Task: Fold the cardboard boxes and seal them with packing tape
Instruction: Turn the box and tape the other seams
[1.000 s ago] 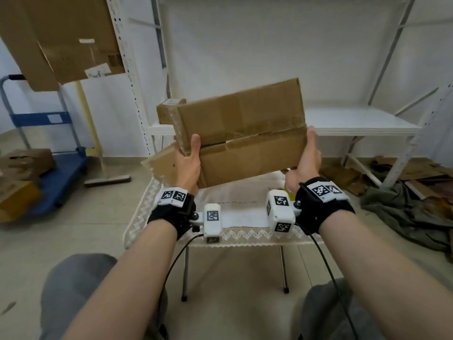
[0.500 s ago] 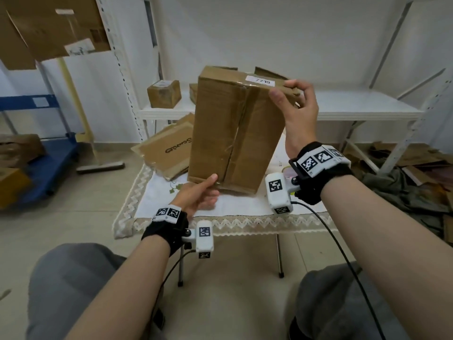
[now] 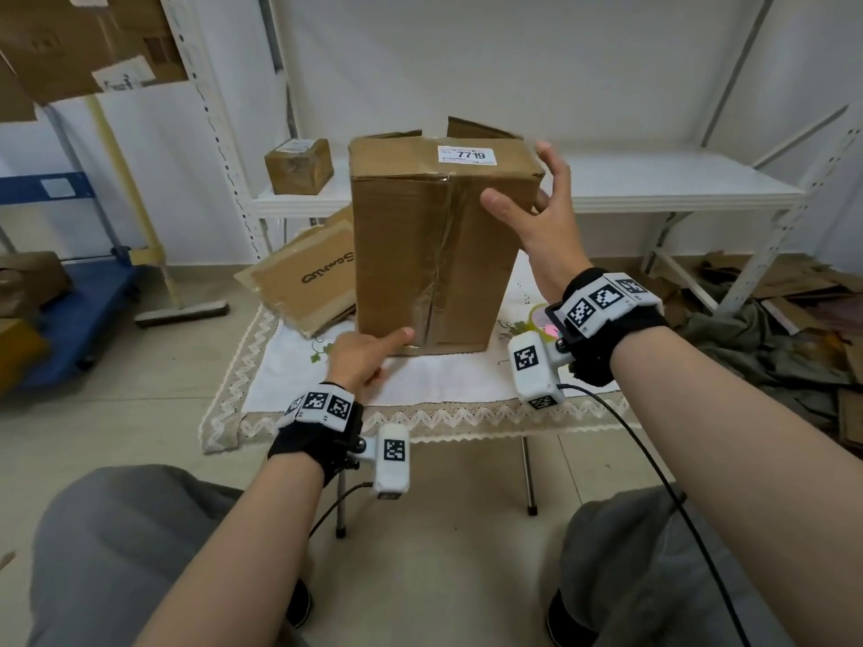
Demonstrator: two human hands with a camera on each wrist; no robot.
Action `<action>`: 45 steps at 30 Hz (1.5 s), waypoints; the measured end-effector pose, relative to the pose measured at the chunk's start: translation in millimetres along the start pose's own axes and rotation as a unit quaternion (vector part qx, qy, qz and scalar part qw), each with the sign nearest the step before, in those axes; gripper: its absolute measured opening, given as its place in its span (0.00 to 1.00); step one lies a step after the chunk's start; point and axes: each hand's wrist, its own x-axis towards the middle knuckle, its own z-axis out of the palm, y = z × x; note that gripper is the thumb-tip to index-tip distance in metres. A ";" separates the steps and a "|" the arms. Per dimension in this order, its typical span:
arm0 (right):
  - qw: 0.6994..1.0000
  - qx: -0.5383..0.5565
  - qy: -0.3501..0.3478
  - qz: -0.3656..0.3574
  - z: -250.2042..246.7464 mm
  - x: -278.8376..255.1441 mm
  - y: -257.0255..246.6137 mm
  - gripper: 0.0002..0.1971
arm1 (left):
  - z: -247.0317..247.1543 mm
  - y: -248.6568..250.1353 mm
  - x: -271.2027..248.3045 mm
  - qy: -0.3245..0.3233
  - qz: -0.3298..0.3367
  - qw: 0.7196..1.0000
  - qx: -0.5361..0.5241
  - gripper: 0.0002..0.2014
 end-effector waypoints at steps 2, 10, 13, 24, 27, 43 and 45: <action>0.999 -0.006 -0.011 0.034 -5.1 -1.9 8.1 0.56 | -9.6 -2.5 4.0 0.130 0.073 0.988 0.034 0.27; 0.998 -0.012 -0.029 0.052 4.0 -8.8 20.7 0.49 | -11.5 33.2 2.8 0.022 0.249 0.968 -0.033 0.55; 1.000 -0.012 -0.006 0.024 0.5 -9.8 15.9 0.47 | -10.0 39.8 6.0 0.032 0.270 0.961 -0.043 0.53; 0.997 -0.012 0.049 0.052 -13.3 -20.7 28.5 0.48 | -5.1 49.1 -0.7 0.015 0.266 0.962 -0.052 0.49; 0.997 -0.031 0.023 0.061 -18.9 -23.9 31.0 0.44 | -5.7 48.3 4.1 0.017 0.255 0.967 -0.025 0.51; 0.933 -0.291 0.034 0.209 -73.7 -37.9 61.9 0.16 | -2.2 31.7 -0.4 0.045 0.215 0.975 -0.040 0.52; 0.882 -0.403 0.018 0.245 -79.9 -38.9 71.6 0.16 | -2.2 30.9 -2.4 0.052 0.220 0.973 -0.038 0.51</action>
